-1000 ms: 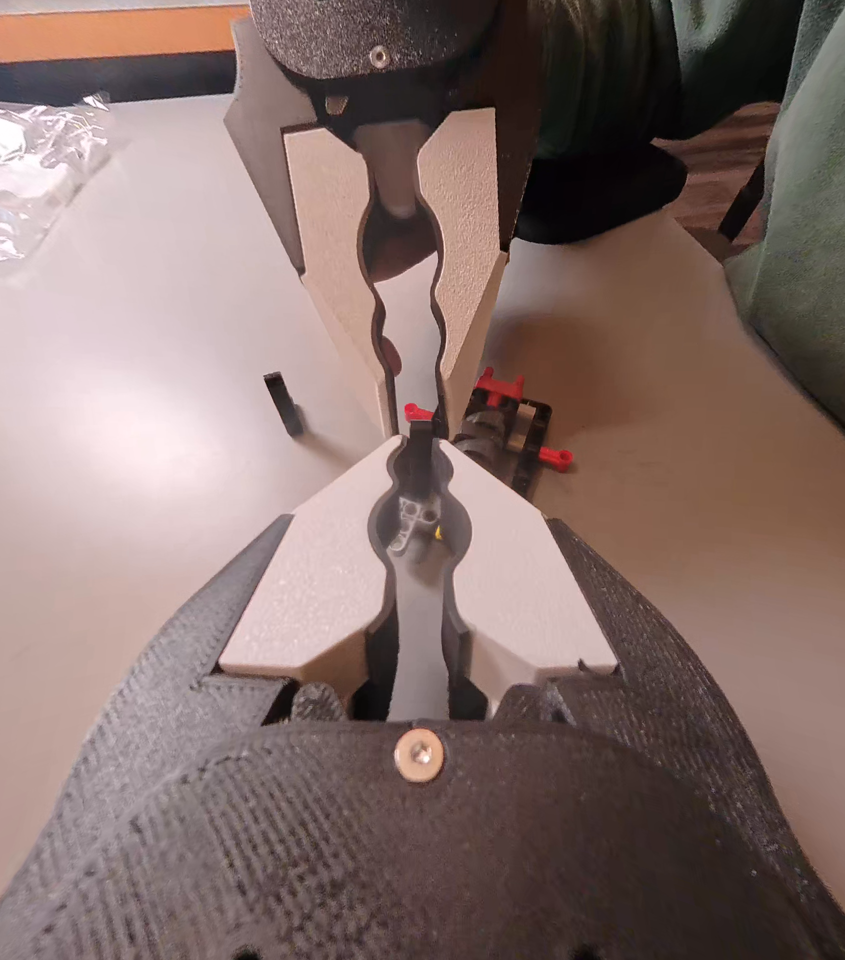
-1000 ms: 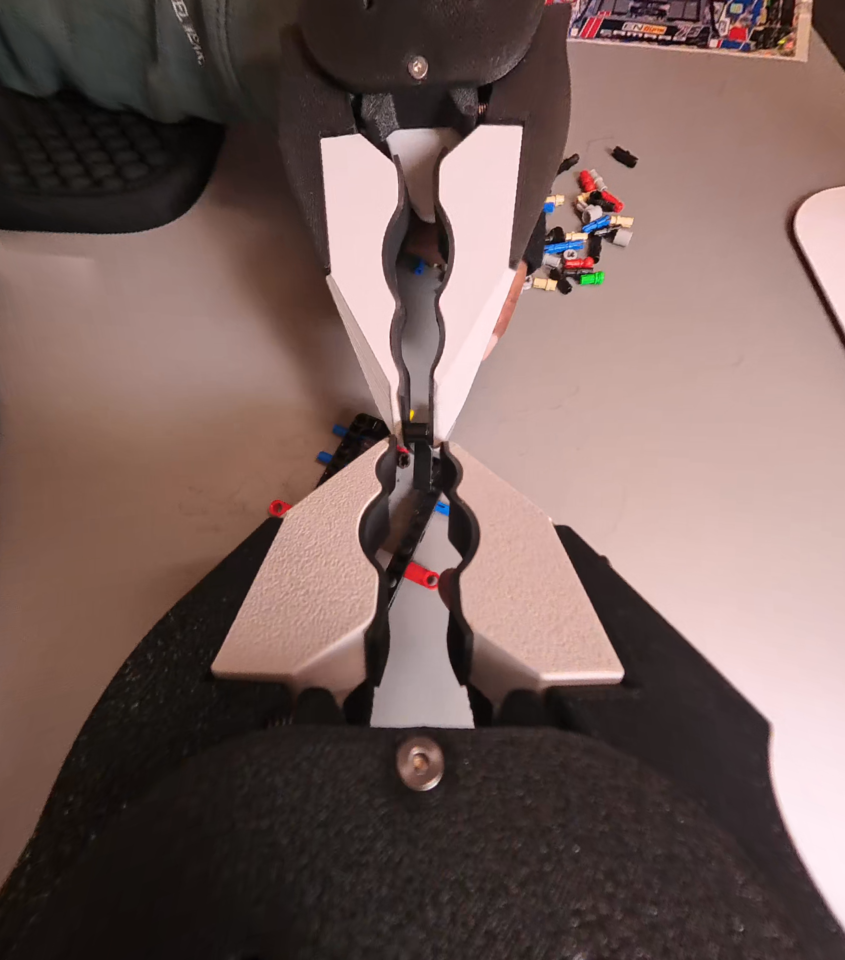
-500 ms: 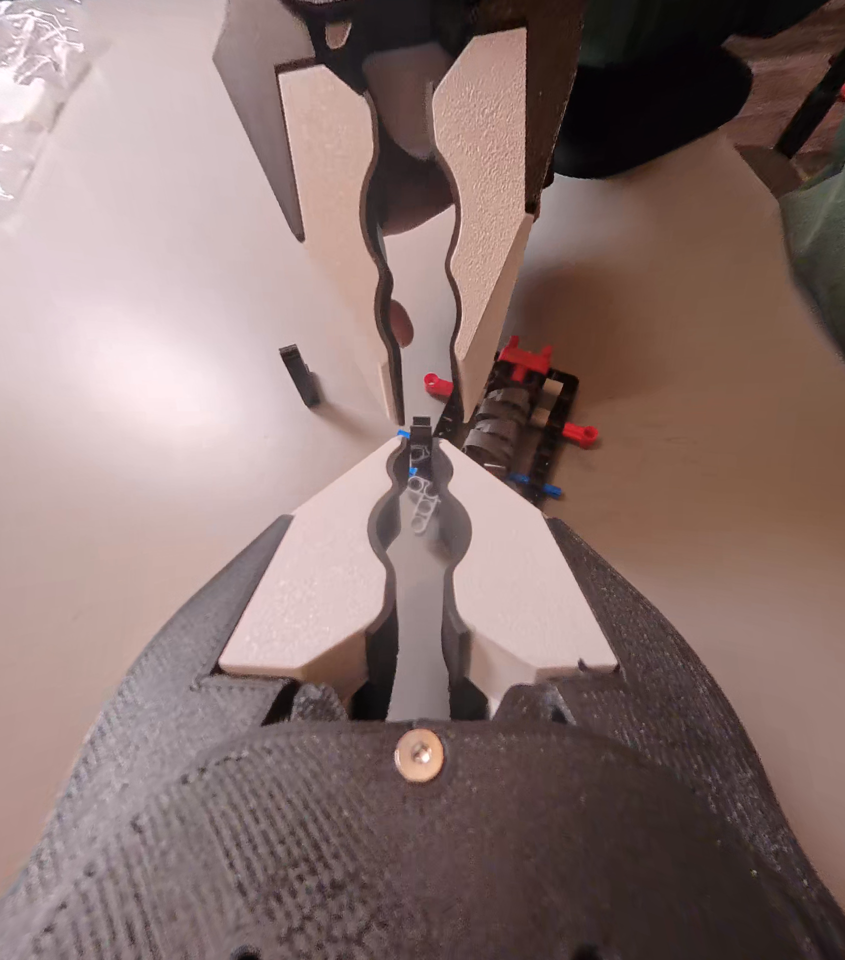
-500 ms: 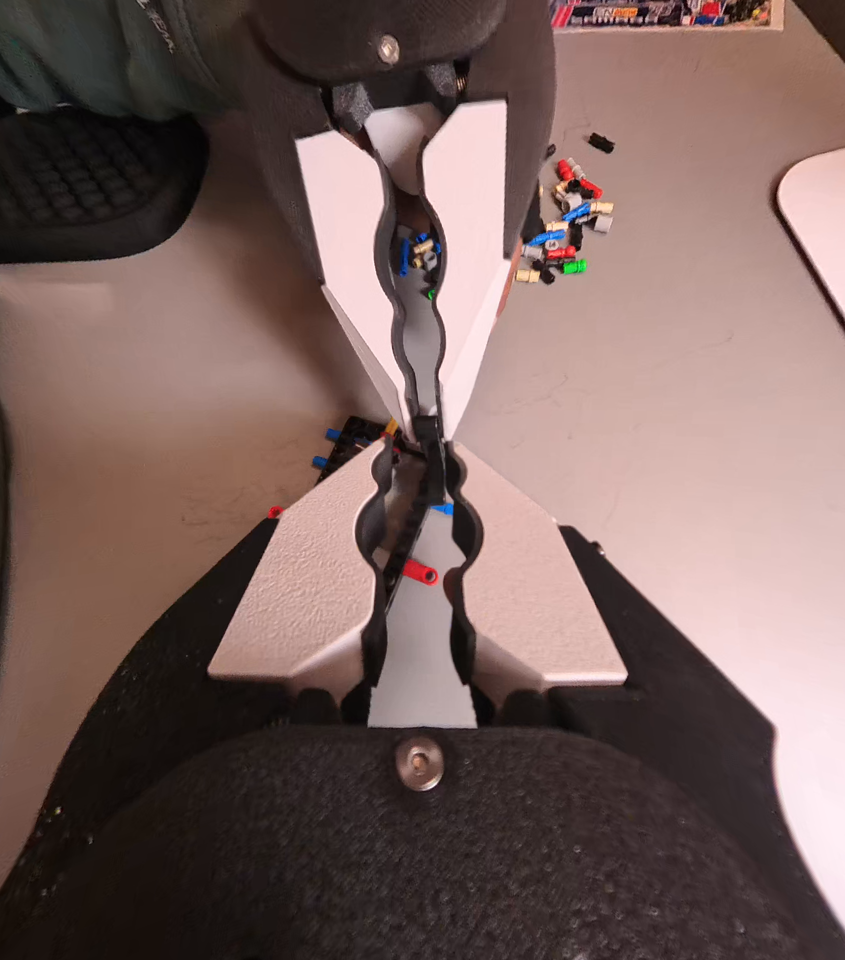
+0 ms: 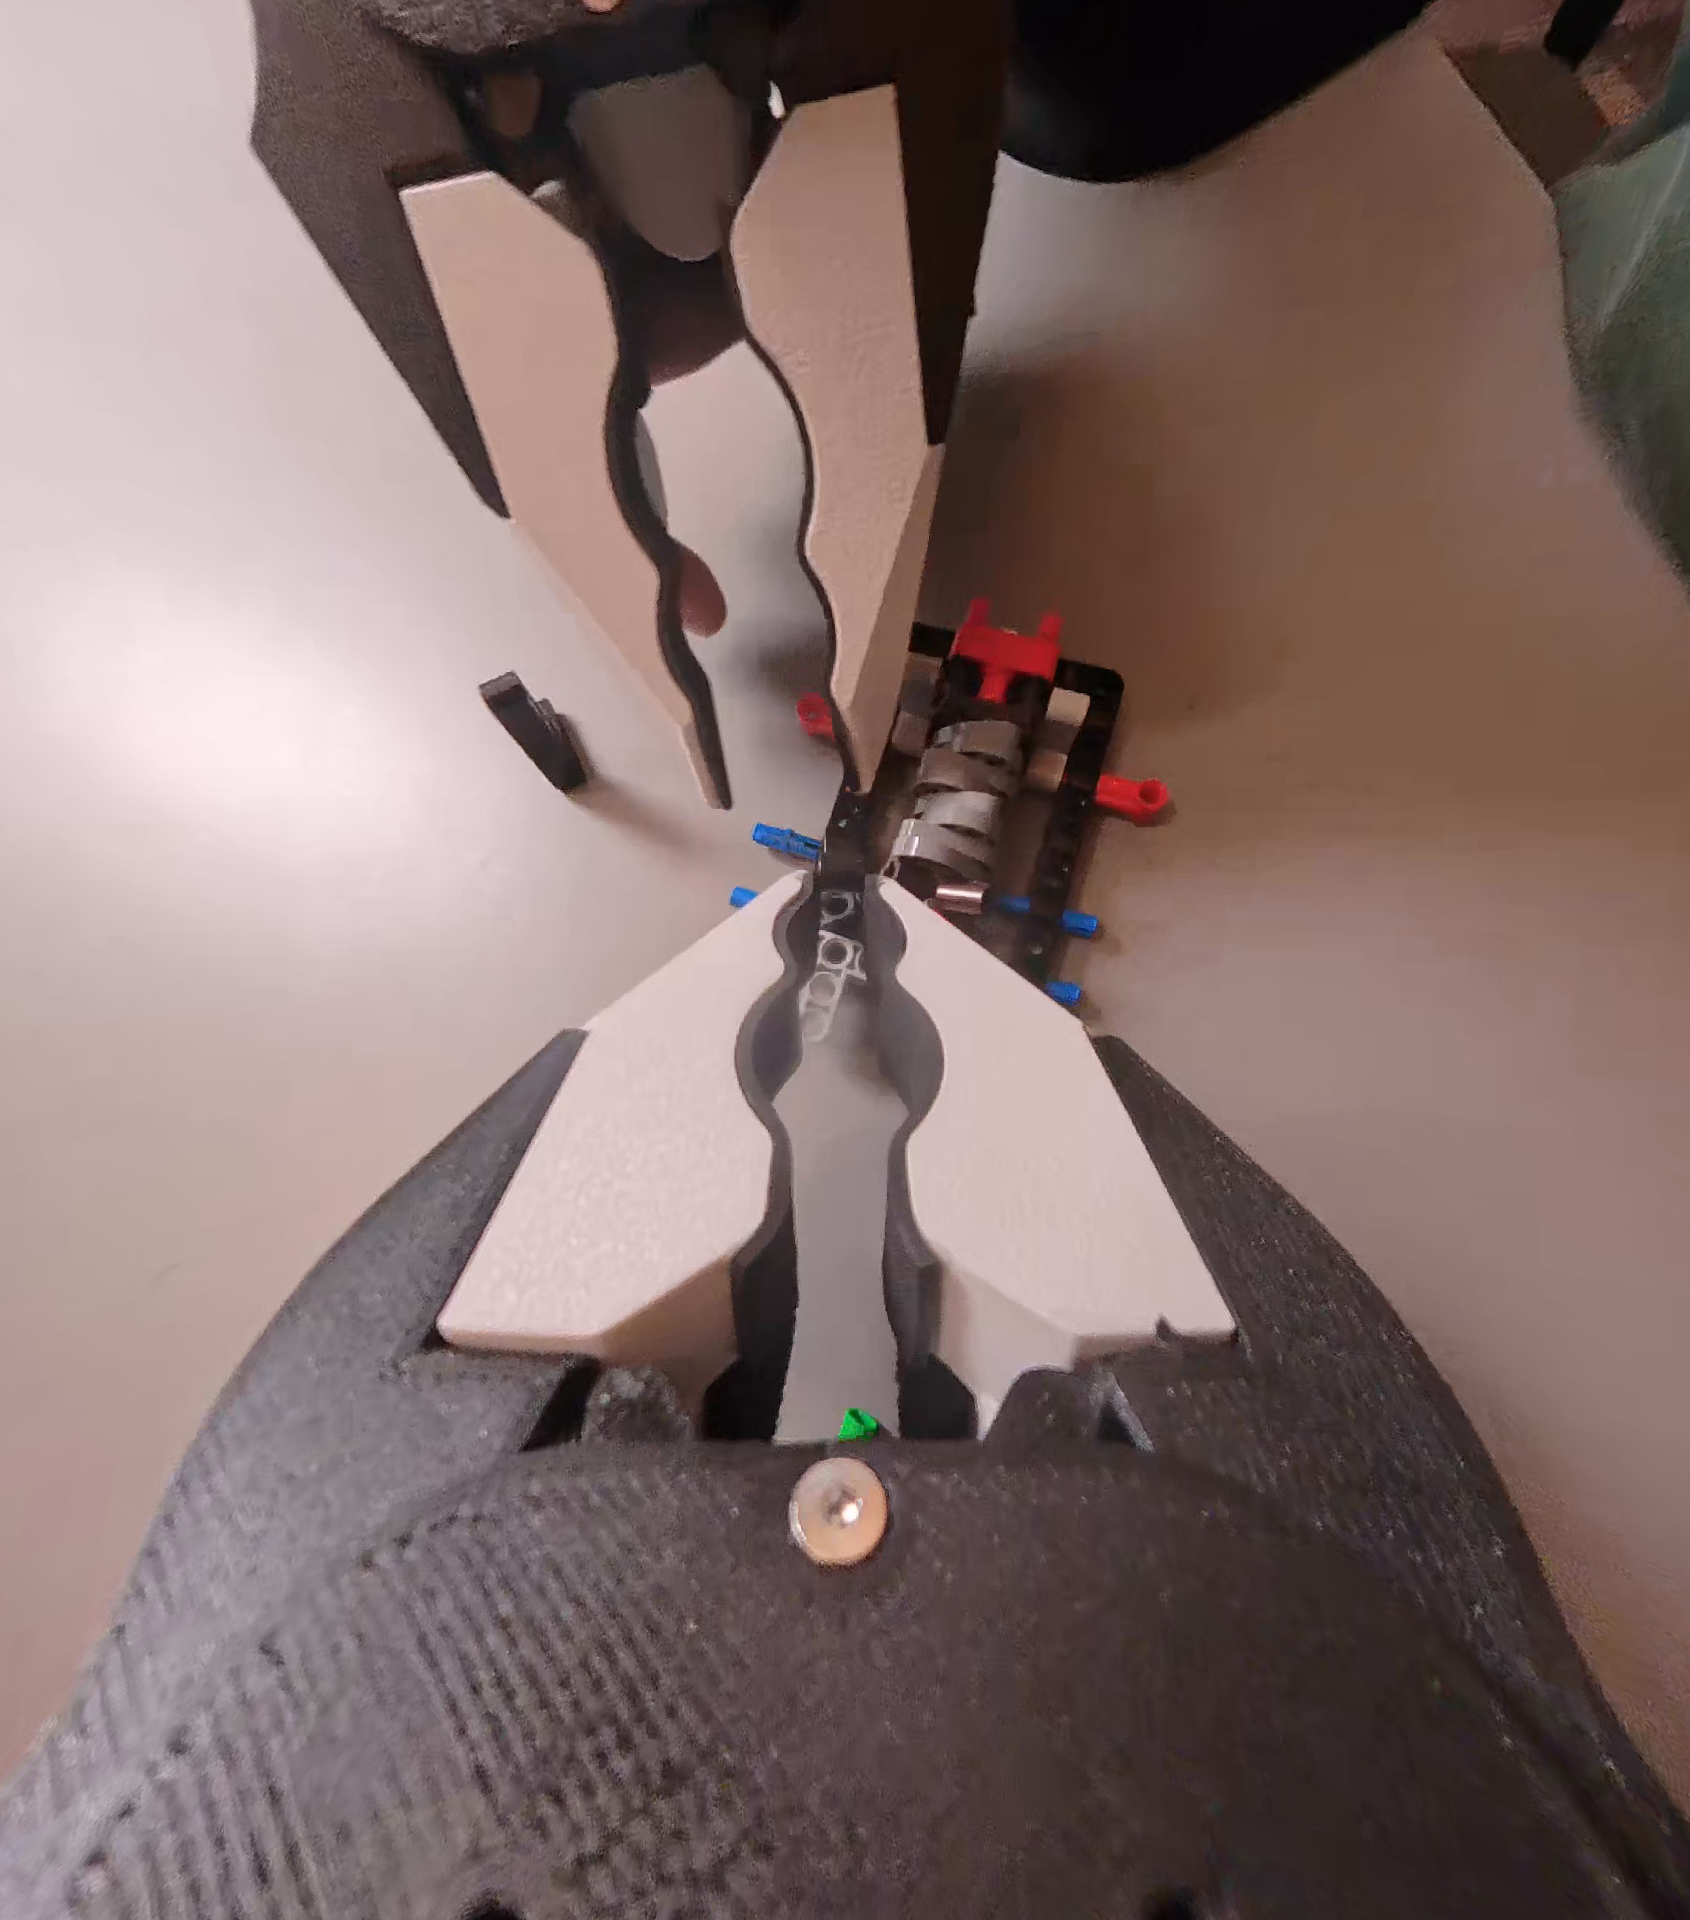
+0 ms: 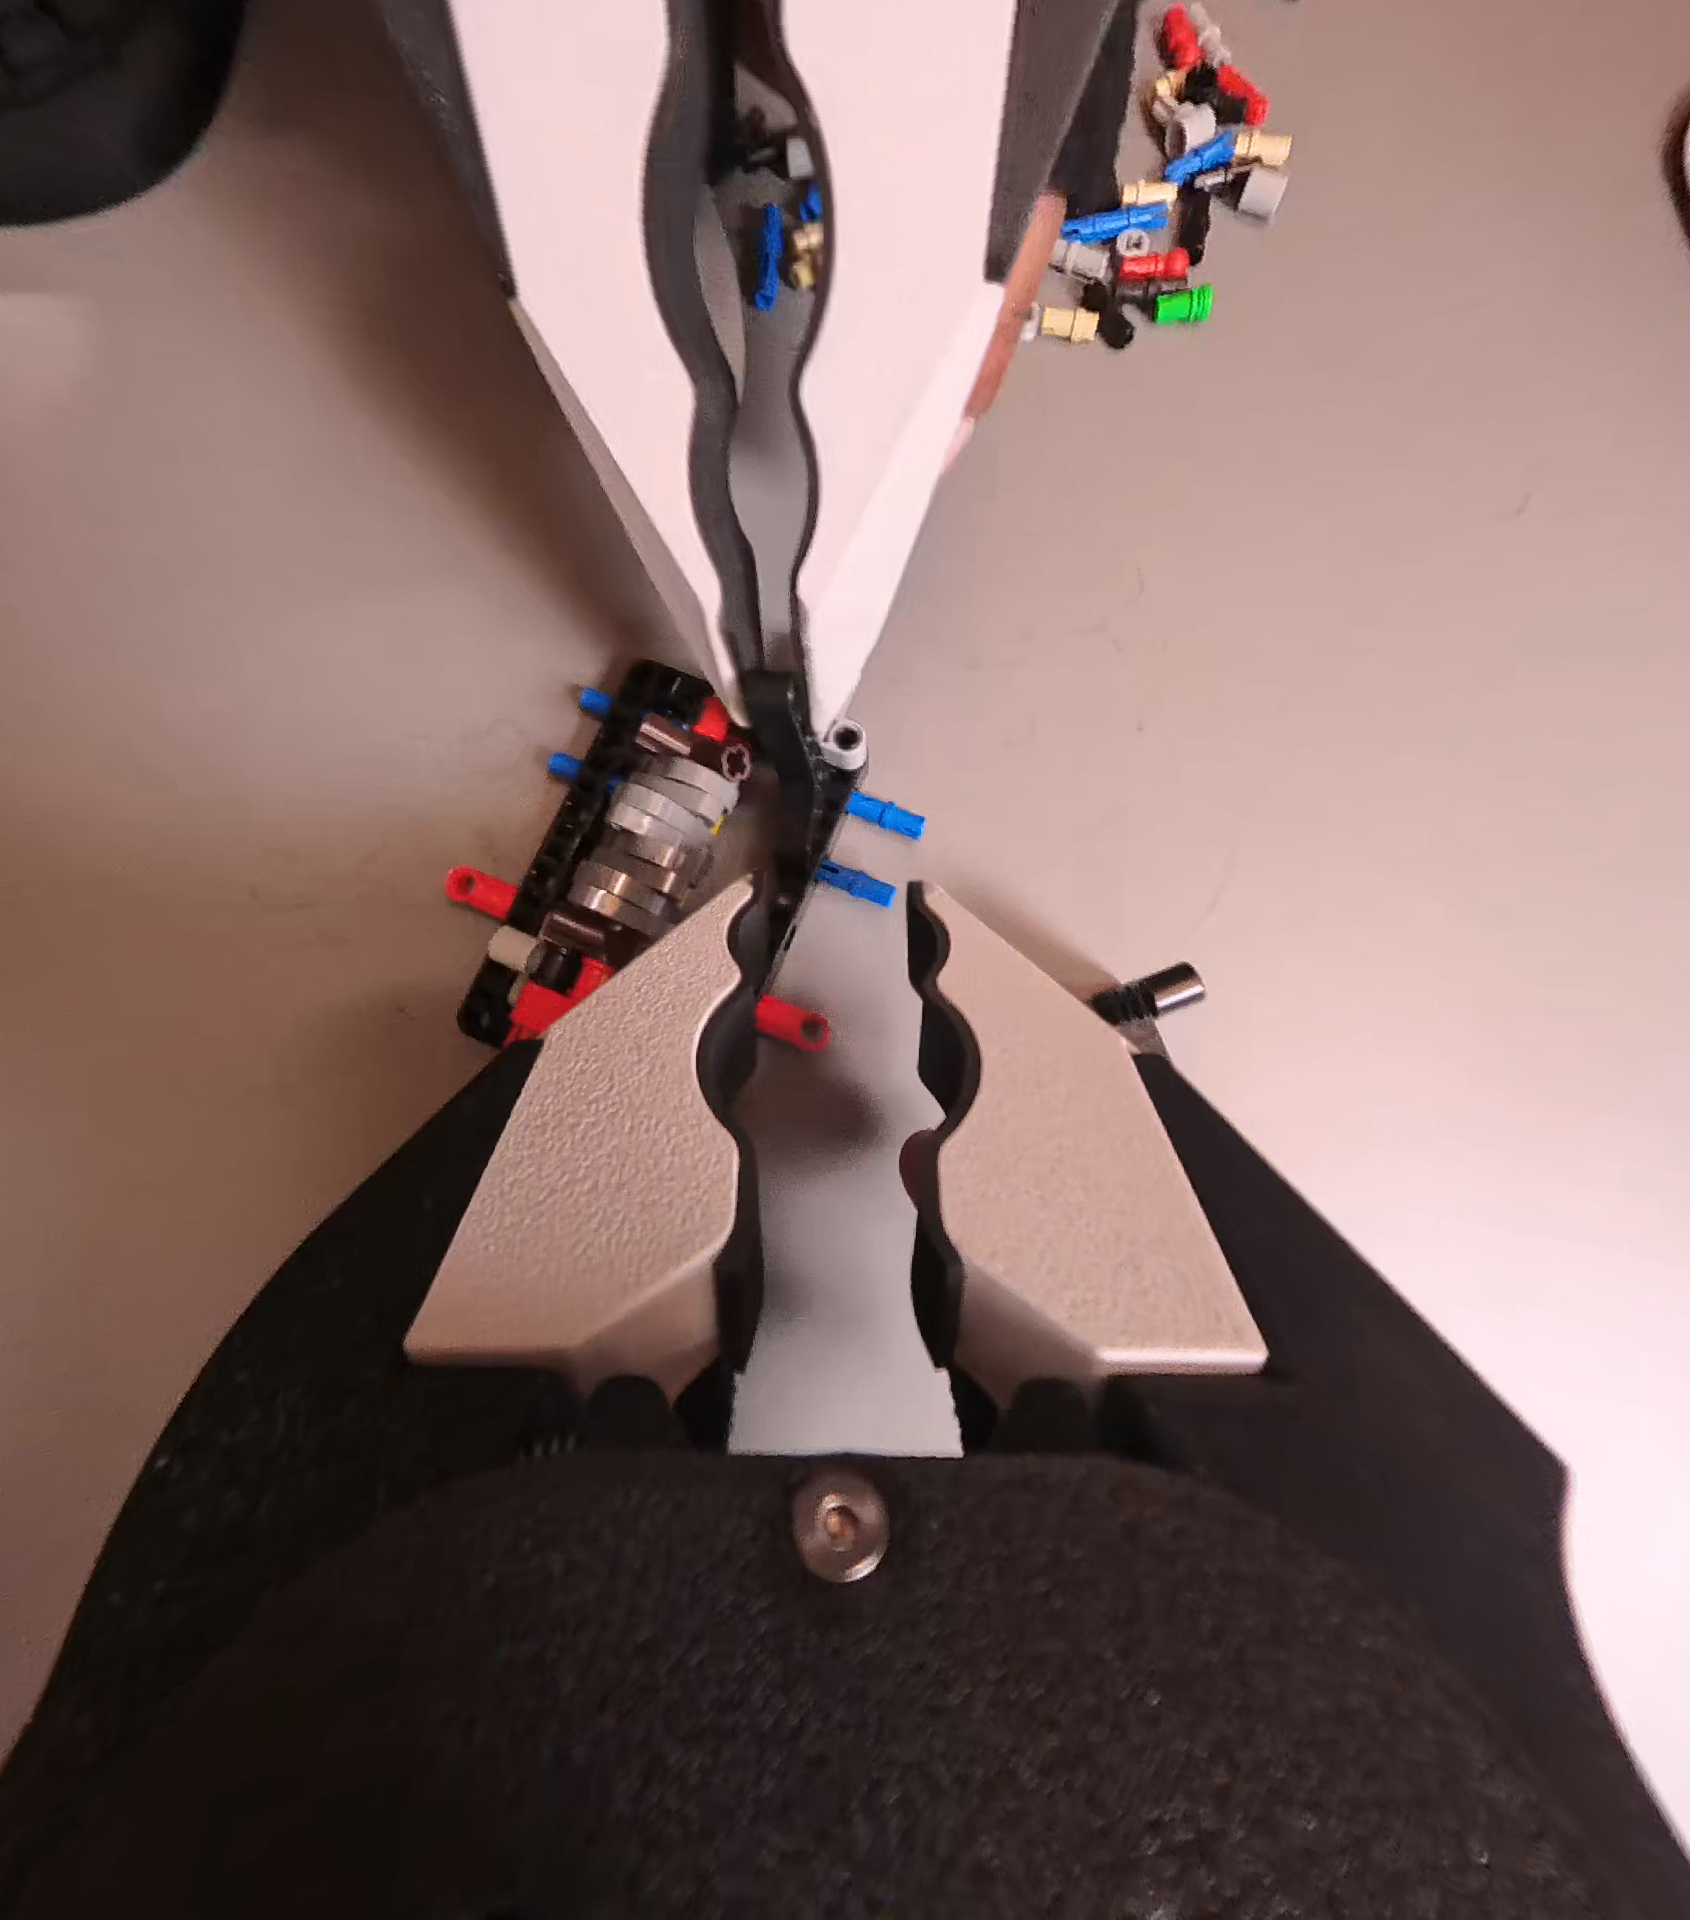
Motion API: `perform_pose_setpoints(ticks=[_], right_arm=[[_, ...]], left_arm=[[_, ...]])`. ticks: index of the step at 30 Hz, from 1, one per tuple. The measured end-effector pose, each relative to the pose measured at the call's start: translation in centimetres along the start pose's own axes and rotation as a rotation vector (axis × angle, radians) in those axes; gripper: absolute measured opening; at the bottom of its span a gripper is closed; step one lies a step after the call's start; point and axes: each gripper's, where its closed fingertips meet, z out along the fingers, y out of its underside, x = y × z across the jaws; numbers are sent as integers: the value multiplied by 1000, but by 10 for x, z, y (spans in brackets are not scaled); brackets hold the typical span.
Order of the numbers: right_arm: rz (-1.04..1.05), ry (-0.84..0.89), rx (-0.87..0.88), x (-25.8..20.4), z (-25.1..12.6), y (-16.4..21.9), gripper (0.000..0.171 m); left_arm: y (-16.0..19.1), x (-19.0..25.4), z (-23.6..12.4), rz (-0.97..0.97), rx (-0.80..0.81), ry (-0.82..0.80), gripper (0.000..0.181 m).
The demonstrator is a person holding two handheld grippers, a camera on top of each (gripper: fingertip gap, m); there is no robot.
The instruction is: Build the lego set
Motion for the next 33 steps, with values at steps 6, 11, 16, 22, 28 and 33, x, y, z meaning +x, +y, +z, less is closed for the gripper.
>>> perform_pose_setpoints(ticks=[6,11,16,22,28,33], right_arm=[[26,-2,-10,4,-1,4,30],[49,-26,-26,2,2,9,36],[52,-31,-38,0,5,10,38],[12,-32,-61,-8,11,8,40],[2,-26,-60,-9,13,7,37],[7,-15,-64,-9,13,8,34]], left_arm=[[0,3,1,38,-53,32,6],[-1,5,2,74,-106,57,6],[0,8,2,110,-166,93,6],[7,13,5,151,-272,152,6],[6,8,6,167,-286,104,6],[8,5,7,180,-290,44,6]])
